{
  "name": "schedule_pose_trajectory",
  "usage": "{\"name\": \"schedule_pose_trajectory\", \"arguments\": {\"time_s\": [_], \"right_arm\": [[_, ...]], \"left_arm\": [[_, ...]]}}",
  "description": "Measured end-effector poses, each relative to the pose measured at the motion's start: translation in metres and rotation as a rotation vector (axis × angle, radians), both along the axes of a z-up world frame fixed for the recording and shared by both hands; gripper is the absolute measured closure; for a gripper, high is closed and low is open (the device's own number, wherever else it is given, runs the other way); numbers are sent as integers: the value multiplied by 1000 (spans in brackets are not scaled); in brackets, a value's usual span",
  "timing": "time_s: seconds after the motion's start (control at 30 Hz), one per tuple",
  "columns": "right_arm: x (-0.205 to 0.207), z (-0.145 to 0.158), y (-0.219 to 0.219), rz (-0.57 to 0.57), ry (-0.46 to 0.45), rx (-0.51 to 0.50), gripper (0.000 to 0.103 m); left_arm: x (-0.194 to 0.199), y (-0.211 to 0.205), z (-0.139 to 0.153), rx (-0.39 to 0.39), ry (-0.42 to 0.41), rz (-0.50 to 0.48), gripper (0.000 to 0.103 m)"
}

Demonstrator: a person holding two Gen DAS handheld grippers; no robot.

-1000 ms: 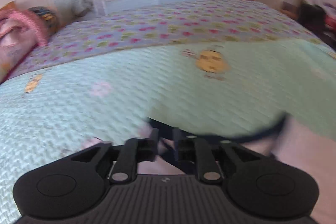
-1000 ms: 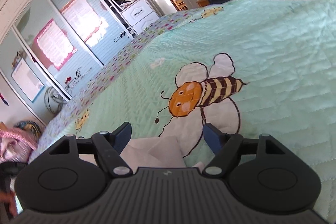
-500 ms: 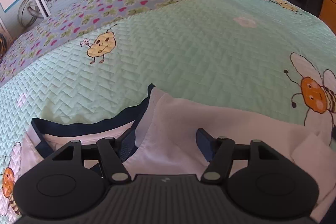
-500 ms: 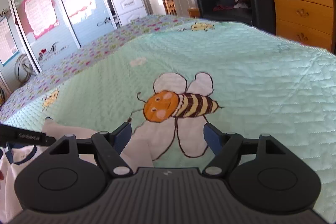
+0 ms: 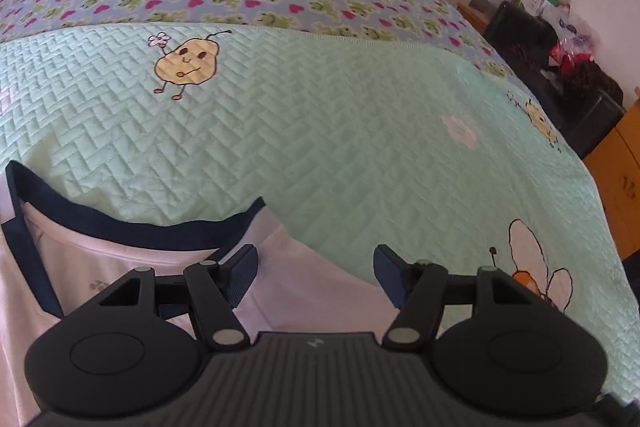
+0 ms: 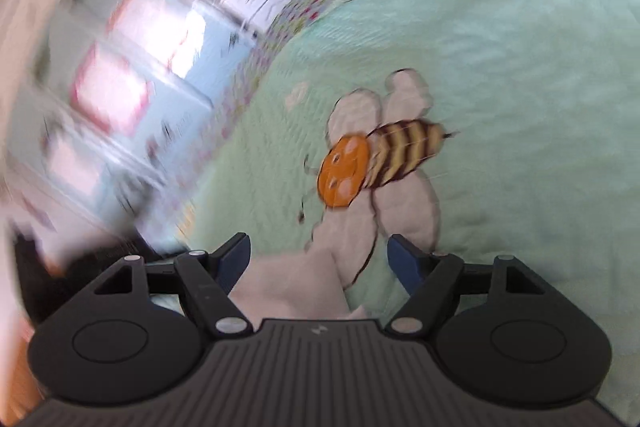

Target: Fold clothes

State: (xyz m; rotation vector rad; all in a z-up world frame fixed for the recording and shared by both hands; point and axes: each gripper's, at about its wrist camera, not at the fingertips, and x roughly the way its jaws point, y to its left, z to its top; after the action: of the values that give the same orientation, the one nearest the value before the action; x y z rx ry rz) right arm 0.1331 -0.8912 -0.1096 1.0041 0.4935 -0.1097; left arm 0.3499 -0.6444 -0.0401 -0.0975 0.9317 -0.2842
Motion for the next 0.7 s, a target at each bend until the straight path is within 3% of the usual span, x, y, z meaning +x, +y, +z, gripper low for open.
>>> {"name": "schedule_pose_trajectory", "arguments": {"time_s": [0.13,0.3,0.43,0.57,0.7], "right_arm": [[-3,6,-16,-1,36,-33,27],[1,9,-17,45,57,-112,26],[8,14,1,106,21,-180,25],[18,30,42,284,-54,-272,25],[29,36,96,508,-88,-331,26]], "left_arm": [[1,-5,-14,45,37,-30,36],[-18,15,-18,-11,45,-27,35],[-36,32,-18,-55,47,-25,35],[-73,67,8,-45,-26,-8,35],[-110,123,24,14,-62,79,35]]}}
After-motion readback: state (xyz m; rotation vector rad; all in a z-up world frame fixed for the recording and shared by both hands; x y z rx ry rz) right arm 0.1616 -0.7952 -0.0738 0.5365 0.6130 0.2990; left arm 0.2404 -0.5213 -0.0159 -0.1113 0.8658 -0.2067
